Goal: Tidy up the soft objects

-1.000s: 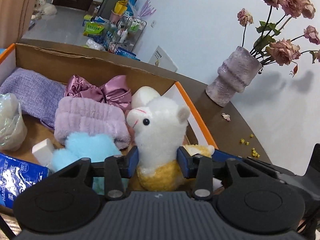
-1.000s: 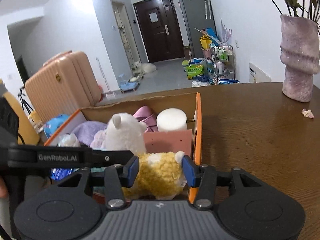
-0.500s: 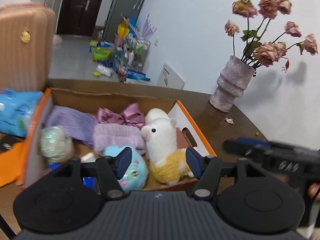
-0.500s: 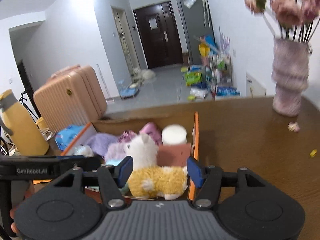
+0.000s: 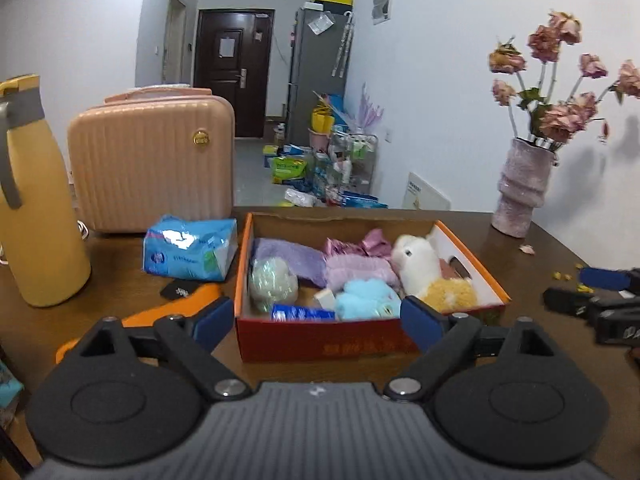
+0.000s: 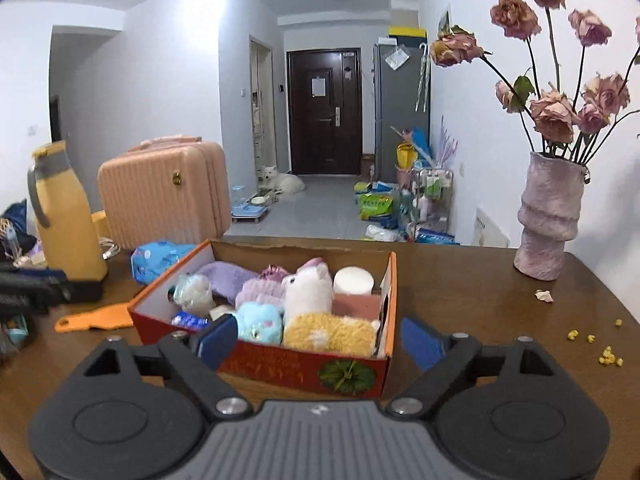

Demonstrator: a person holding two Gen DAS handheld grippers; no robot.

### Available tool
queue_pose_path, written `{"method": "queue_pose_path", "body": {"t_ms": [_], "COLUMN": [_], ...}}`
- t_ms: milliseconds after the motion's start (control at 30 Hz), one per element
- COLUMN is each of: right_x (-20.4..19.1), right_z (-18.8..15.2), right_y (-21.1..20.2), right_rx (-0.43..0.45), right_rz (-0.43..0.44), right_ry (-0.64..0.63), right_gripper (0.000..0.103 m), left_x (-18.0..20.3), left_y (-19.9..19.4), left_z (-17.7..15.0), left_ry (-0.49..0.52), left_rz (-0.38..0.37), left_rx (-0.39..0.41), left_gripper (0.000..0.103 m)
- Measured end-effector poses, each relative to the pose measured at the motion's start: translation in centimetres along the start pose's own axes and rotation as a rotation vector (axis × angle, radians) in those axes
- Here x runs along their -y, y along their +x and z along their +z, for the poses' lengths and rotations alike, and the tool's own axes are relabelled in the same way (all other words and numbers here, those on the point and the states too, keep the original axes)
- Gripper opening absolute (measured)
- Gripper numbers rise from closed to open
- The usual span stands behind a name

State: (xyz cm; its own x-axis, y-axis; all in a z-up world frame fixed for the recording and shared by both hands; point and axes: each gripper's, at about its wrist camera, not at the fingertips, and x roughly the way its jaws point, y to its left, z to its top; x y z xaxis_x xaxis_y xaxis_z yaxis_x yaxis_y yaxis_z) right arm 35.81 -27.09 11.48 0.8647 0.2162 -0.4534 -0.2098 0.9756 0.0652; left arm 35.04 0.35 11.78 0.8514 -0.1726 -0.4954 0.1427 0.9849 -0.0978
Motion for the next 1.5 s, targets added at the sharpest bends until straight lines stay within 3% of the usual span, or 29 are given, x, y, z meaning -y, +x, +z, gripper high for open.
{"method": "queue_pose_path", "body": {"t_ms": [300,500,767,1000,1133,1267,1500], "right_x": [-2.1,-3.1,-5.2,-6.9,-8.5,-10.2,-12.1], "right_z": [-2.5,-5.2,-11.6,-18.5,-22.4,-24.8,-24.8], "right_y": [-3.5,-6.9,-12.9,-18.0,-20.7,-23.3,-23.8], "right_rx": [0.076,0.130,0.191,0.178,0.165,0.192,0.227], "right_rz": [-0.019,-0.021,-0.061,-0.051,-0.053,-0.050,-0.036], "right_ry": [0.026,0.051,0.015,0.029,0.061,0.054,-0.009], "right_gripper": [0.089,0.092,0.094,0.098,0.098,0.103,0.103], "left_x": [-0.4,-0.6,-0.7,-0.2,-0.3,-0.1,0.2], "left_y": [-4.3,-6.4,-11.9,-18.1,-21.9,-23.3,-23.6], "left_z": [-2.7,-6.5,-13.5,-20.5,-23.4,-24.6,-24.6], "left_ry": [-0.012,-0.013,-0.016,0.014,-0.017,0.006,0.013], "left_rz": [0.020,0.060,0.103,0.126,0.130,0.132,0.131], "left_rx": [0.041,0.052,0.114,0.158,0.195,0.203,0.220], "left_gripper": [0.092,0.093,0.095,0.098,0.101,0.101,0.101]}}
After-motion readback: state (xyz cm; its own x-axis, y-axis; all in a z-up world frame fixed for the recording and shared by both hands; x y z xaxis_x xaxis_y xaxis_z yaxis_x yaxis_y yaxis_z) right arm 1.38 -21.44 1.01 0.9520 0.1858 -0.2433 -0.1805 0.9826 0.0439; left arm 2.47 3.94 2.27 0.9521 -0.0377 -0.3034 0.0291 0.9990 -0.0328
